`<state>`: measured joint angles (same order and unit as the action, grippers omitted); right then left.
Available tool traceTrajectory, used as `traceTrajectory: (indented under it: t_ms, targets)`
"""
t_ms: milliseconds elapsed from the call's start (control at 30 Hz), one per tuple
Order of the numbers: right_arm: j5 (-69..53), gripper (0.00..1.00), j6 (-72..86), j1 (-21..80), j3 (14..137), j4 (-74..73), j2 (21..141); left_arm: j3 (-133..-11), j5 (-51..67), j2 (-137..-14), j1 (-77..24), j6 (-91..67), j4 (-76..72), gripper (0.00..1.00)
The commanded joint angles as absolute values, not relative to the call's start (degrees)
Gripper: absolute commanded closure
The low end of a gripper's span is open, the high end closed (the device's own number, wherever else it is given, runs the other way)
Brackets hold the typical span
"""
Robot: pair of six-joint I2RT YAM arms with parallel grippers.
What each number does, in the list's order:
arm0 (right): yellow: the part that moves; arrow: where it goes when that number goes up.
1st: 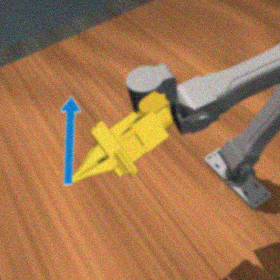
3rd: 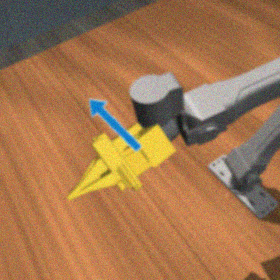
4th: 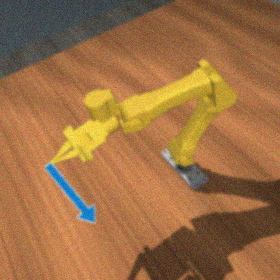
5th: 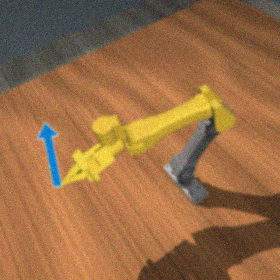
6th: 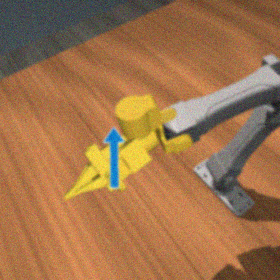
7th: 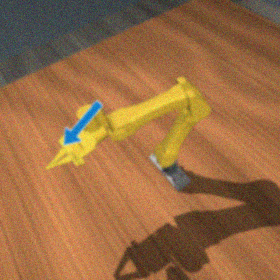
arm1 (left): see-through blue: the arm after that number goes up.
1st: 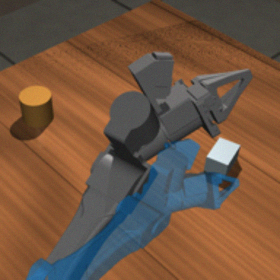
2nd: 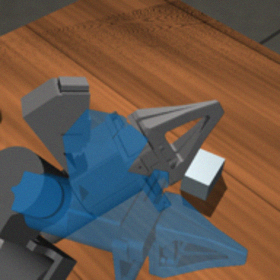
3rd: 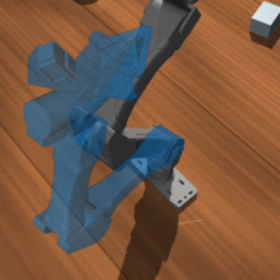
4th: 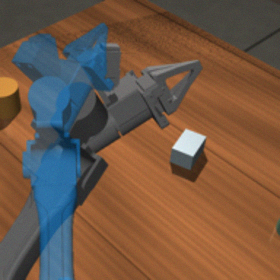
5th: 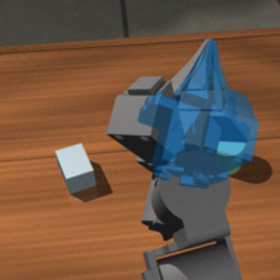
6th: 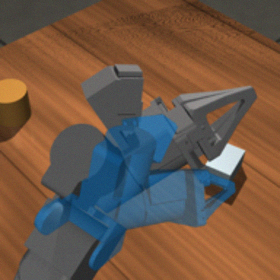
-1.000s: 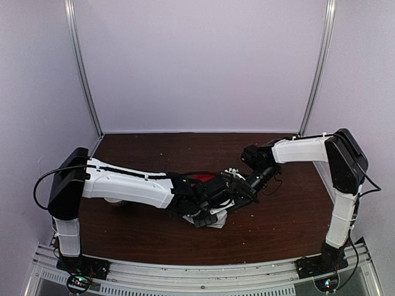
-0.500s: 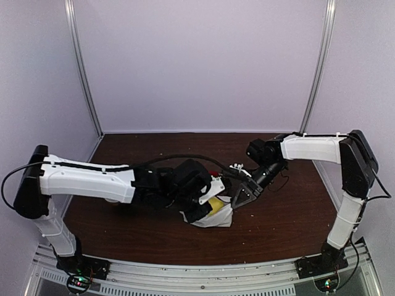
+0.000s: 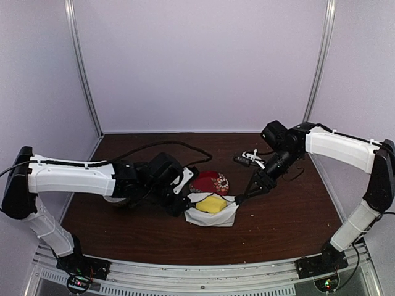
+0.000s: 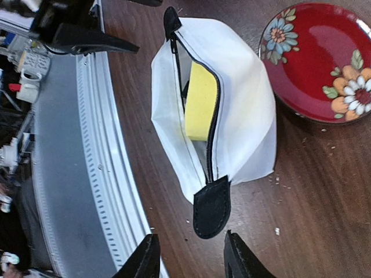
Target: Sort the hair-cutting tools
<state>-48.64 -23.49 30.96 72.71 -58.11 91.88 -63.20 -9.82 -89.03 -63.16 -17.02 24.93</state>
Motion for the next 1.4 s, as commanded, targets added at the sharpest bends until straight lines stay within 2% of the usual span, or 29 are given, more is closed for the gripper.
traceTrajectory:
  t_ms: [0,300,500,633,833,900,967,1033,1067,1167,1367]
  targets:
    - [-38.0,0.63,-28.7,34.1,75.0,-56.5,86.8,-60.2,-4.0,-88.0,-59.5,-26.5,23.3,0.41]
    - [-25.6,0.69,-35.2,44.3,84.6,-60.9,94.3,-54.1,9.9,-87.1,-52.3,-32.4,12.3,0.42]
    - [-20.2,0.7,-38.1,49.8,85.6,-61.6,98.2,-54.4,11.7,-89.4,-52.2,-32.1,11.9,0.46]
    - [-16.3,0.71,-37.2,51.2,86.0,-61.7,101.5,-54.6,13.4,-90.4,-52.2,-32.4,11.1,0.57]
    - [-12.0,0.68,-37.6,51.9,85.2,-60.3,103.4,-54.0,15.7,-90.6,-52.2,-32.9,9.2,0.92]
    - [-10.3,0.68,-38.0,52.2,84.3,-59.2,103.6,-53.9,16.3,-90.8,-52.2,-33.1,8.7,0.99]
    - [-9.2,0.68,-38.2,52.4,83.4,-58.2,103.8,-54.0,16.9,-90.9,-52.2,-33.2,8.4,1.0]
    - [-8.4,0.71,-38.0,52.4,82.9,-56.8,104.2,-53.9,17.1,-91.0,-52.2,-33.2,8.1,1.0]
    - [-8.3,0.76,-38.0,52.5,82.7,-56.4,104.4,-53.8,17.1,-91.1,-52.2,-33.3,8.0,1.0]
    - [-8.9,0.99,-38.2,52.6,82.4,-55.7,104.5,-53.7,17.3,-91.3,-52.2,-33.6,7.8,1.0]
    - [-8.4,1.0,-38.4,53.1,75.8,-48.1,94.0,-53.4,12.8,-92.2,-51.8,-35.4,13.1,1.0]
